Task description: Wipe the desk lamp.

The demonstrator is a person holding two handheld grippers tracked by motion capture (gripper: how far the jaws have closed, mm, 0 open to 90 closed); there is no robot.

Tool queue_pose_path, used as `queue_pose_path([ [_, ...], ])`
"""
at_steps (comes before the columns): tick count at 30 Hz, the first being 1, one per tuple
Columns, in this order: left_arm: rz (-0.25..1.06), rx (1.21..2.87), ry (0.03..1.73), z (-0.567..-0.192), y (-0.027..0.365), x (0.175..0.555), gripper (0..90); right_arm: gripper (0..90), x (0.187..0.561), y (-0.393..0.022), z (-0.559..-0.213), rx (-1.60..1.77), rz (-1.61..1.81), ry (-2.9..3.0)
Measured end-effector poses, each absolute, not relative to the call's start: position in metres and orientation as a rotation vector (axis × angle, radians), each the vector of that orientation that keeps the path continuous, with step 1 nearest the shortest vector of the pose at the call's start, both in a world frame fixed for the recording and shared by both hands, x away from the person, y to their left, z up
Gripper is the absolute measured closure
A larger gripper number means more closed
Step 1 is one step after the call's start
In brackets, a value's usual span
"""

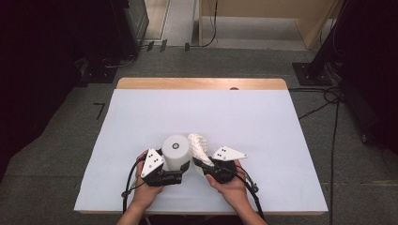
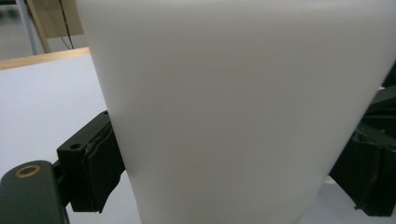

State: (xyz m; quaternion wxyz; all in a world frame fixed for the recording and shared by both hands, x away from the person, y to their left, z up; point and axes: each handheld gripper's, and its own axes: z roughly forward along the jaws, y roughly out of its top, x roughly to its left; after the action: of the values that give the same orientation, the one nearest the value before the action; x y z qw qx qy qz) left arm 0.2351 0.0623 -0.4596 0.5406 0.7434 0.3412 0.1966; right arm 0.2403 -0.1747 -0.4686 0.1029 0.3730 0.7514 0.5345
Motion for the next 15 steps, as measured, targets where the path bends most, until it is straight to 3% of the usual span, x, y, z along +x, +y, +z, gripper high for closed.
queue_pose_path([
  [15,0.533,1.881,0.831,-0.482,0.056,0.239,8.5,76.6,0.24,-0.193,-0.461,1.094,1.527,2.123],
])
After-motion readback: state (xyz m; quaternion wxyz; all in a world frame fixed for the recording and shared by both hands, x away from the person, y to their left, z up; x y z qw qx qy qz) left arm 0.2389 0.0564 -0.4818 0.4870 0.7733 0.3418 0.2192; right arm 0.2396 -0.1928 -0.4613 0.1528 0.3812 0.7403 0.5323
